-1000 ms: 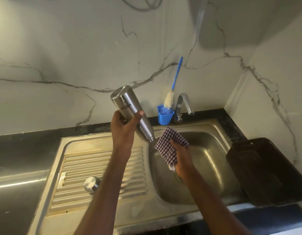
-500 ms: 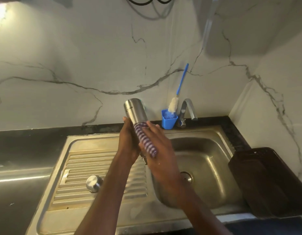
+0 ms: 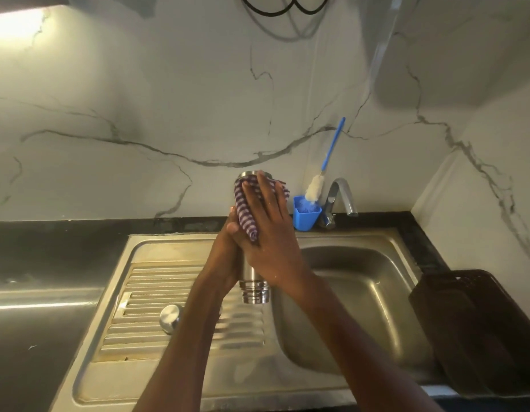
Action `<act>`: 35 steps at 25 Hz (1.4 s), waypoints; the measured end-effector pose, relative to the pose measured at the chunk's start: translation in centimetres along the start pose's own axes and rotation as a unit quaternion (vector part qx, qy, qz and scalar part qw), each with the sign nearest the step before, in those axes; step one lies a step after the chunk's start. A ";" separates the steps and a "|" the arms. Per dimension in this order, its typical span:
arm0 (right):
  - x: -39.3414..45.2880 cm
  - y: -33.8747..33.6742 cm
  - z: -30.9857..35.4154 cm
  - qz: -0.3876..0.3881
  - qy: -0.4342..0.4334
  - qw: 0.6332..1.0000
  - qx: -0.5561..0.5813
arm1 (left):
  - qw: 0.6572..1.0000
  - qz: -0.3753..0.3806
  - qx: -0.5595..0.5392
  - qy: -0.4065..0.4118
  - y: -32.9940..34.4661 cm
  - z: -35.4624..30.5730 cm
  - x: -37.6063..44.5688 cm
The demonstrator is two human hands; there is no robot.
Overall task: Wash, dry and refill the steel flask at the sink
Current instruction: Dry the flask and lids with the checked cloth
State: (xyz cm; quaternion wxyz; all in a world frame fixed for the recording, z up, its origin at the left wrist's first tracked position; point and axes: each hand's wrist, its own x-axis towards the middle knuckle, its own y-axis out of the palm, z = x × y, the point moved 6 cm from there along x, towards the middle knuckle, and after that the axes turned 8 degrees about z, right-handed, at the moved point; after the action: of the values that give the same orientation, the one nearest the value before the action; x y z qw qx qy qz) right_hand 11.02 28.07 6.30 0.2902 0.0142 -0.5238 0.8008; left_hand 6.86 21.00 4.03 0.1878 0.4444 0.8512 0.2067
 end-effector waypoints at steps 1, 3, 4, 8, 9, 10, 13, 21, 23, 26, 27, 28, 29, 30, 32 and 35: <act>0.2 -0.3 0.1 -0.006 -0.003 1.000 0.013 | 1.000 0.001 -0.002 0.005 0.1 -0.3 0.0; -1.4 -1.1 0.7 0.009 -0.034 0.999 0.040 | 1.000 -0.006 -0.020 -0.004 -0.2 -0.5 0.4; -3.0 -1.3 1.1 0.033 -0.049 0.997 0.057 | 0.999 -0.019 -0.034 -0.018 -0.8 -0.6 0.9; -7.3 0.5 0.9 0.071 -0.057 0.992 0.085 | 0.992 -0.017 -0.077 -0.096 -1.3 0.4 1.2; -6.1 0.5 0.4 0.062 -0.042 0.994 0.082 | 0.993 -0.010 -0.074 -0.094 -1.1 0.9 1.2; -4.1 0.2 -0.3 0.051 -0.022 0.995 0.077 | 0.994 -0.005 -0.069 -0.085 -0.9 1.4 1.2; 1.9 -2.5 -2.4 0.027 0.063 0.986 0.149 | 0.994 0.034 -0.080 -0.062 1.2 1.7 1.1; -7.7 -0.5 1.5 0.093 -0.043 0.986 0.133 | 0.986 0.022 -0.144 -0.081 -2.0 1.2 2.8; -5.3 -0.6 0.5 0.082 -0.021 0.989 0.120 | 0.990 0.024 -0.124 -0.061 -1.5 1.6 2.5; 1.9 -2.5 -2.1 0.019 0.041 0.993 0.112 | 0.994 0.048 -0.095 -0.031 1.3 1.6 1.8; 3.6 -3.3 -2.7 0.013 0.062 0.989 0.131 | 0.993 0.055 -0.103 -0.029 1.6 1.7 1.9; 4.2 -3.6 -2.8 0.020 0.067 0.986 0.149 | 0.992 0.055 -0.109 -0.025 1.7 1.7 2.1; 3.9 -3.4 -2.3 0.032 0.054 0.984 0.164 | 0.991 0.052 -0.121 -0.018 1.4 1.5 2.4; 2.4 -3.2 -1.4 0.048 0.034 0.982 0.178 | 0.990 0.047 -0.129 -0.016 0.9 1.2 2.7; -2.1 -2.4 0.5 0.073 -0.004 0.978 0.195 | 0.993 0.007 -0.119 -0.019 -1.1 0.9 3.1; -8.3 -0.5 2.1 0.106 -0.059 0.985 0.118 | 0.995 -0.016 -0.086 -0.043 -3.7 1.4 3.3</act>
State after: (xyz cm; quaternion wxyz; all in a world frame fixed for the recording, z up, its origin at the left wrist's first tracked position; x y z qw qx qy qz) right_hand 17.59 22.65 4.95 0.1682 0.0397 -0.4399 0.8813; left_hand 3.28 22.09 0.42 0.2653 0.4216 0.8282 0.2567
